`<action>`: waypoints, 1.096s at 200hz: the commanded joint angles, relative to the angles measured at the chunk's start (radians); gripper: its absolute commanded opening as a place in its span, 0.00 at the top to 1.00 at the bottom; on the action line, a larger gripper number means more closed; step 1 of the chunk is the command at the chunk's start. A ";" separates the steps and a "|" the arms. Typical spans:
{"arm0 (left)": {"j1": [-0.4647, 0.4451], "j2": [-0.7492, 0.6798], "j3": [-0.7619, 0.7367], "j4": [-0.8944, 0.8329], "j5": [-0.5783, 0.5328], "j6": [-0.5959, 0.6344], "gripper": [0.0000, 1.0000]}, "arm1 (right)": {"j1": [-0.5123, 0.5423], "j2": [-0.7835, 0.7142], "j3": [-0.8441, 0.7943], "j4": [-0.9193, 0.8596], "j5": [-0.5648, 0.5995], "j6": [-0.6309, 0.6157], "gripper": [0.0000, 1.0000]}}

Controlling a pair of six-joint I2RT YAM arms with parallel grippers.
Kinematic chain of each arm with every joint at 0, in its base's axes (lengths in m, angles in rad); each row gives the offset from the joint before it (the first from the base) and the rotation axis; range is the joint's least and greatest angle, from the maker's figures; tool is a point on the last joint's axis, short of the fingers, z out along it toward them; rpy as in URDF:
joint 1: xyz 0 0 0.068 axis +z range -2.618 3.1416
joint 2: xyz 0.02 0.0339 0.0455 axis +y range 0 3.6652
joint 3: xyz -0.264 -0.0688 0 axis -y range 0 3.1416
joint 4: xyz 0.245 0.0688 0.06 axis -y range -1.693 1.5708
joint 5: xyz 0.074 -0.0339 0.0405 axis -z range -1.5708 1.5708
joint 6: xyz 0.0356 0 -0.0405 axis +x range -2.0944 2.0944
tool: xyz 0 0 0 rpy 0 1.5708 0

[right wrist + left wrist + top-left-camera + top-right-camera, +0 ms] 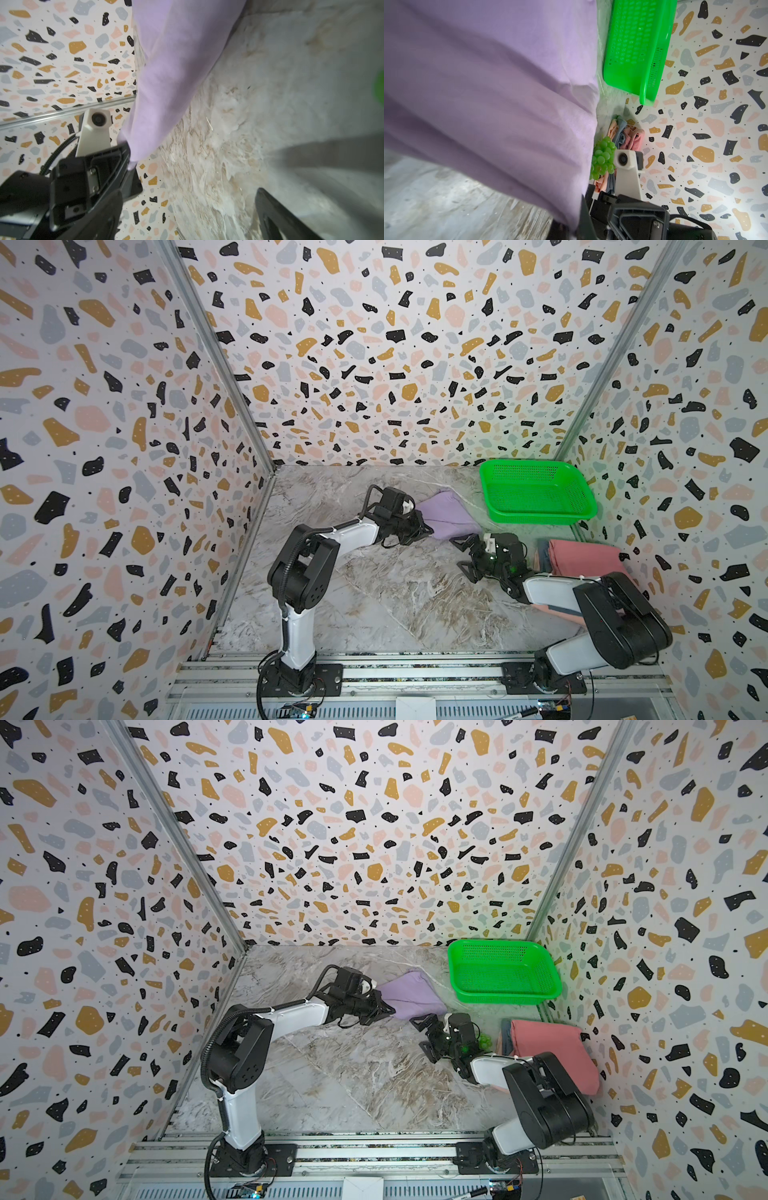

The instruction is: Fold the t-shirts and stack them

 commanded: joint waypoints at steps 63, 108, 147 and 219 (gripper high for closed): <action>-0.020 -0.133 -0.041 -0.047 0.072 0.077 1.00 | -0.011 0.225 0.135 0.189 0.021 0.081 0.01; -0.024 -0.184 -0.105 -0.102 0.115 0.137 1.00 | 0.000 0.273 0.215 0.045 -0.005 0.016 0.28; -0.024 -0.221 -0.171 -0.098 0.109 0.145 1.00 | 0.003 0.304 0.216 0.009 -0.045 -0.012 0.64; 0.047 -0.300 -0.226 -0.180 0.038 0.259 0.55 | 0.001 0.179 0.481 -0.661 0.051 -0.565 1.00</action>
